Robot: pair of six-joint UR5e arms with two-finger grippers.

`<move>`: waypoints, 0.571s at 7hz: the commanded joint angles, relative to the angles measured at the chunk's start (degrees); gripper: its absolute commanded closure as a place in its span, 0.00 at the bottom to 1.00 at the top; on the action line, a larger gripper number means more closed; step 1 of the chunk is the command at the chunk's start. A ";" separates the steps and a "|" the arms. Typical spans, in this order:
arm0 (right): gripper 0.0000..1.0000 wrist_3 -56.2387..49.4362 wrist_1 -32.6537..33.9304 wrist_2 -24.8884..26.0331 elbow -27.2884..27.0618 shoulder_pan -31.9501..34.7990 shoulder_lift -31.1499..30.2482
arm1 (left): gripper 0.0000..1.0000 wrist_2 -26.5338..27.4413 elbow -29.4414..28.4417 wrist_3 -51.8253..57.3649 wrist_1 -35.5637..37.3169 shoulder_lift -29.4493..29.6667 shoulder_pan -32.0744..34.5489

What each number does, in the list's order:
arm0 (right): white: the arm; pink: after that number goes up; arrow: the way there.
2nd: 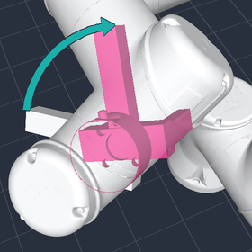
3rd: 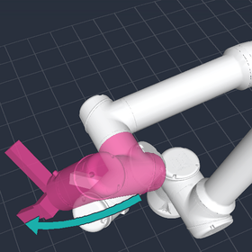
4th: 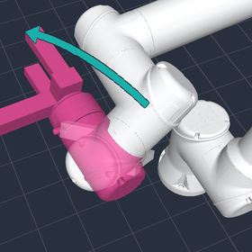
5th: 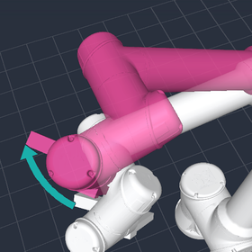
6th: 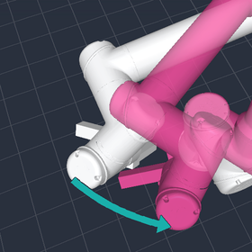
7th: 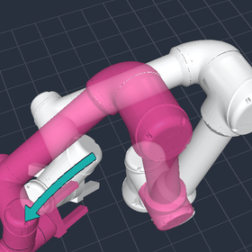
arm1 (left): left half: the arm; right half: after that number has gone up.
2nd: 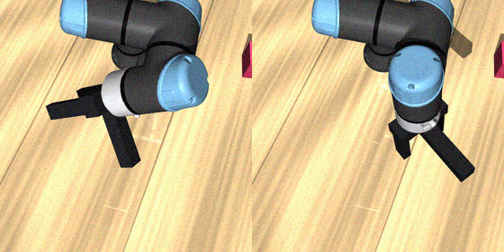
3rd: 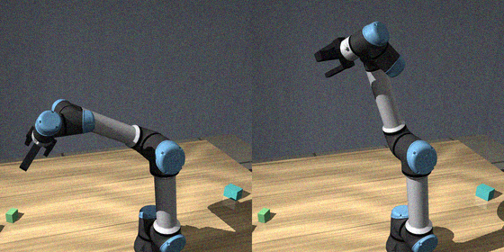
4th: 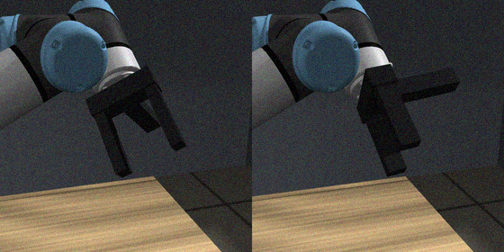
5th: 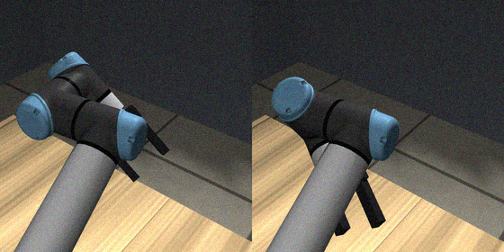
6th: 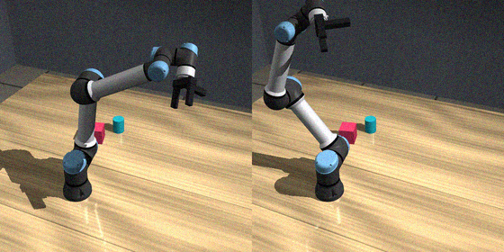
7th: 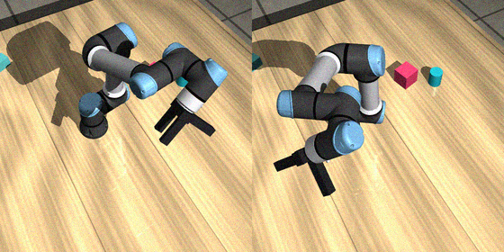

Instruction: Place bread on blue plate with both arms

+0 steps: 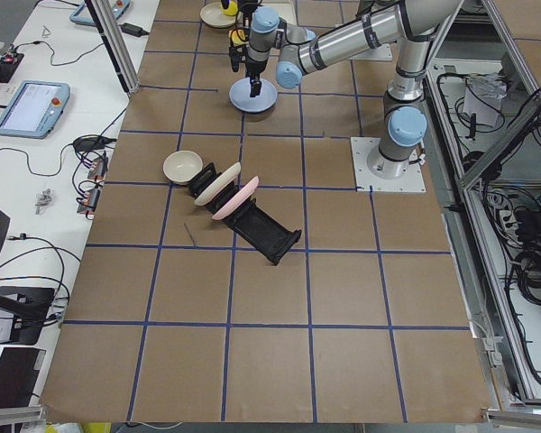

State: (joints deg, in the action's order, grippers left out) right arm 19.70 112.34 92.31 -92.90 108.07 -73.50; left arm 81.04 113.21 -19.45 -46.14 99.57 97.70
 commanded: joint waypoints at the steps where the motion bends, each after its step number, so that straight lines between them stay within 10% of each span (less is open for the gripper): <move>1: 0.84 6.30 5.68 0.59 0.08 5.81 4.75 | 0.00 0.43 -4.73 9.27 -9.61 -1.20 -1.19; 4: 0.85 5.53 5.87 -1.15 -0.44 7.14 7.93 | 0.00 2.55 -9.76 12.60 -16.61 -1.04 -2.60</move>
State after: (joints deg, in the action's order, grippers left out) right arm 25.35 118.04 91.93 -93.21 114.35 -66.92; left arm 83.27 104.71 -7.50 -61.02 98.47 95.50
